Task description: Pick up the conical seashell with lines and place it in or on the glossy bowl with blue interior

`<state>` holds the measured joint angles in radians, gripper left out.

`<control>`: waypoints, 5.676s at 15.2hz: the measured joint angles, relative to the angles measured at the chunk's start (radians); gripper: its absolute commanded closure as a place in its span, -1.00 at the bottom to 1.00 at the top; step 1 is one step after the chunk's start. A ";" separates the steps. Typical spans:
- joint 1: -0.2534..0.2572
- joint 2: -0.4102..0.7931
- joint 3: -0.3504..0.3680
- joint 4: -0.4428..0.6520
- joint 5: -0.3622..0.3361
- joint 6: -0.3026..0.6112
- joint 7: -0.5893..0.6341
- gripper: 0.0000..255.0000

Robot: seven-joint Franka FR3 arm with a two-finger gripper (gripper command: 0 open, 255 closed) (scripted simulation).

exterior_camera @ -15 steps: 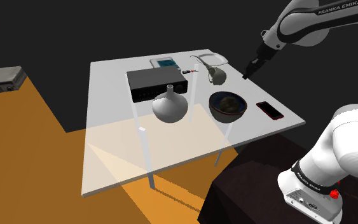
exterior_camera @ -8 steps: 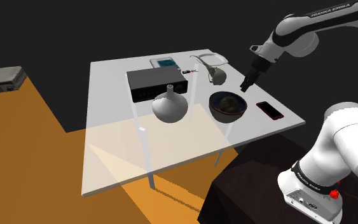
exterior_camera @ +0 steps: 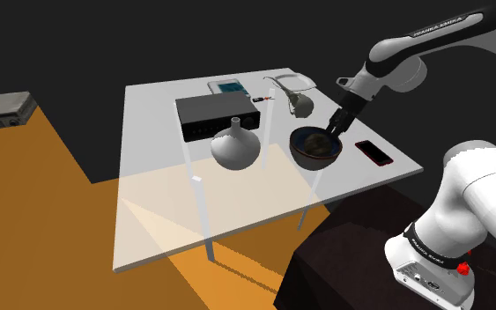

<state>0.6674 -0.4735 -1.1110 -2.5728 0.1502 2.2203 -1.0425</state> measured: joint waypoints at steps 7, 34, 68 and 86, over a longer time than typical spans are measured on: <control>0.016 0.009 -0.010 -0.012 0.011 0.023 -0.008 -1.00; -0.104 -0.108 0.160 0.081 -0.054 -0.168 0.136 1.00; -0.095 -0.104 0.174 0.186 -0.048 -0.267 0.162 1.00; -0.075 -0.074 0.126 0.130 -0.039 -0.187 0.115 -1.00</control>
<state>0.5926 -0.5475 -0.9853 -2.4429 0.1110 2.0330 -0.9278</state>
